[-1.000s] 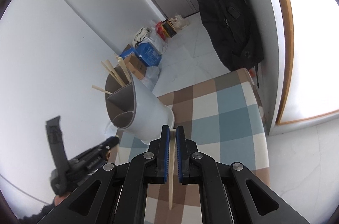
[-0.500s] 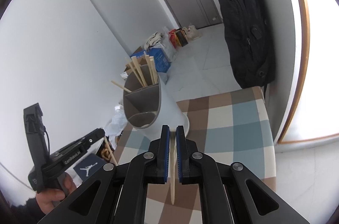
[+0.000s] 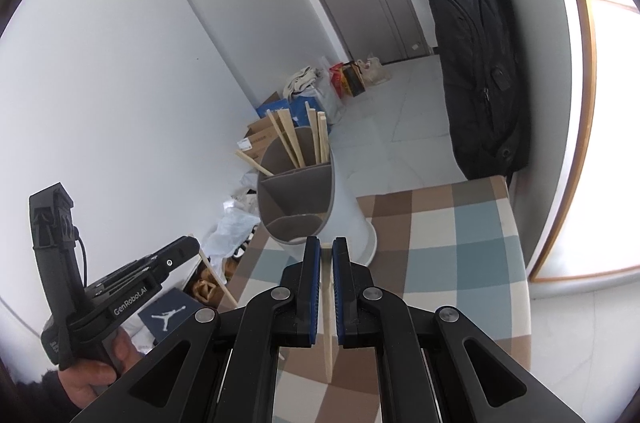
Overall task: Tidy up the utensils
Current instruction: 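Raise both held chopsticks above the caddy opening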
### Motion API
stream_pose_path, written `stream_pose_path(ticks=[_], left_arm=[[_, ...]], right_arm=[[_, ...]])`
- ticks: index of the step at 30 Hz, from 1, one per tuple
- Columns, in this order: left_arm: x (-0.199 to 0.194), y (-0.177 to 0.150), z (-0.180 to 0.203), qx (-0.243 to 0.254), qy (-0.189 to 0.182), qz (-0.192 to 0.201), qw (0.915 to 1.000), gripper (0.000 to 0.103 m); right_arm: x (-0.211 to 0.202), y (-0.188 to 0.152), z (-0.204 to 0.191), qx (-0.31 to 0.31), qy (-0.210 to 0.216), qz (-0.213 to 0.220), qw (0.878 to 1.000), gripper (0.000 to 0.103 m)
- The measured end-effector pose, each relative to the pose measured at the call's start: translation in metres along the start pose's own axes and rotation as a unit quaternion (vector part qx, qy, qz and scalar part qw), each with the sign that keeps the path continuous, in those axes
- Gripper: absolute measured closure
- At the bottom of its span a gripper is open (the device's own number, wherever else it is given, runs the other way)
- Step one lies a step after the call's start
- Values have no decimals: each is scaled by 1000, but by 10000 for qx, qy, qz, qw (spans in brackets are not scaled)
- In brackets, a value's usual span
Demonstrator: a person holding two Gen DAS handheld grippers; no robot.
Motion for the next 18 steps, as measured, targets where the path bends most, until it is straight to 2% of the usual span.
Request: stream_pose_path(ticks=[18], left_arm=[[-2, 18, 9, 178, -105, -58, 9998, 101]], right_arm=[[2, 26, -17, -123, 8, 145, 9998, 98]])
Point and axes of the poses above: each gripper's, at about its wrist camera, not at the fingertips, and x roughly the way its jaws point, z to its right, y to its top, the point moved 5 cm from there along x, roughly the way its jaws point, and after that the axes turned 2 degrees about -x, right-handed, at the moved point
